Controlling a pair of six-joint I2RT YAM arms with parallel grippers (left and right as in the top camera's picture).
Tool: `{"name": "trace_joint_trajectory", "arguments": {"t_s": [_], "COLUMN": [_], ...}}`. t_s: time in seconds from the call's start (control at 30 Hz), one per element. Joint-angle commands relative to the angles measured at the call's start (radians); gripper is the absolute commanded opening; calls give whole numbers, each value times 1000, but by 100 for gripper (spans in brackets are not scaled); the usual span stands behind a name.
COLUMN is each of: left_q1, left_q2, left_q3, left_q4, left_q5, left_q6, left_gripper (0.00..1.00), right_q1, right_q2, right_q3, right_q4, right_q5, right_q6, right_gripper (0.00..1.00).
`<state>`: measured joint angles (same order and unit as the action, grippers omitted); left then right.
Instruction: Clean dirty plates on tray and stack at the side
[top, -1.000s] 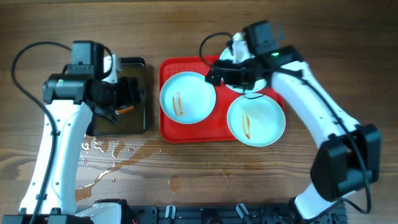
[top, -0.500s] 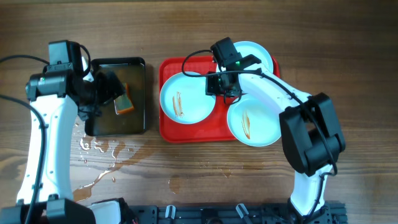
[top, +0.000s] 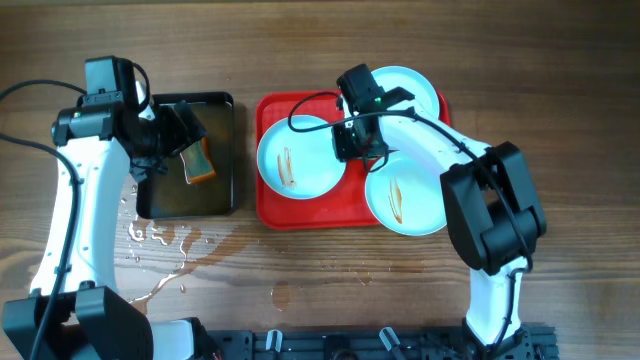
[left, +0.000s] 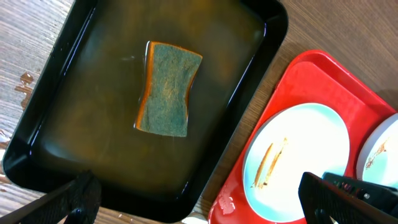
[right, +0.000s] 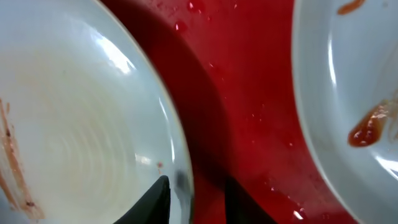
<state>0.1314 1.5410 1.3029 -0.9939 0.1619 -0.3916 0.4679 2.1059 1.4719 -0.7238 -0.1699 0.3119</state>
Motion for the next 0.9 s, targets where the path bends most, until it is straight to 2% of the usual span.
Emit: {"name": "trace_joint_trajectory", "arguments": {"t_s": [0.0,0.13,0.2,0.27,0.33,0.47,0.53,0.57,0.6,0.67,0.7,0.73,0.77,0.8,0.87], "left_q1": [5,5,4,3,3,-16,-39,-58,-68,-84,-86,-85,-82,-80,-72], "left_q2": [12,13,15,18,33,89,128,159,179,231,253,276,296,306,317], "left_q3": [19,14,-2,-16,-27,-27,-27,-27,-27,-27,-27,-27,-27,-27,-27], "left_q4": [6,11,25,37,45,70,97,117,132,168,173,172,169,168,167], "left_q5": [12,12,13,13,13,13,13,12,12,2,-18,-51,-81,-99,-124], "left_q6": [-9,-9,-9,-10,-9,-10,-10,-10,-10,-10,-10,-10,-10,-10,-9], "left_gripper": [100,100,98,98,96,90,72,54,43,35,34,35,56,69,78], "right_q1": [-3,-2,-2,-2,-2,-2,-2,-2,-2,-2,-2,-2,-2,-2,-2], "right_q2": [32,46,46,46,47,47,47,47,47,47,47,47,47,47,47], "right_q3": [26,12,12,12,11,5,5,5,5,5,5,5,5,5,5], "right_q4": [4,21,36,40,34,34,39,39,38,39,42,50,57,58,58], "right_q5": [-71,-59,-56,-48,-18,5,-18,-27,-27,-26,-26,-30,-35,-38,-37], "right_q6": [97,269,309,320,316,265,266,265,264,264,264,265,266,267,267], "right_gripper": [30,29,24,17,4,4,4,4,4,4,4,4,4,4,4]}}
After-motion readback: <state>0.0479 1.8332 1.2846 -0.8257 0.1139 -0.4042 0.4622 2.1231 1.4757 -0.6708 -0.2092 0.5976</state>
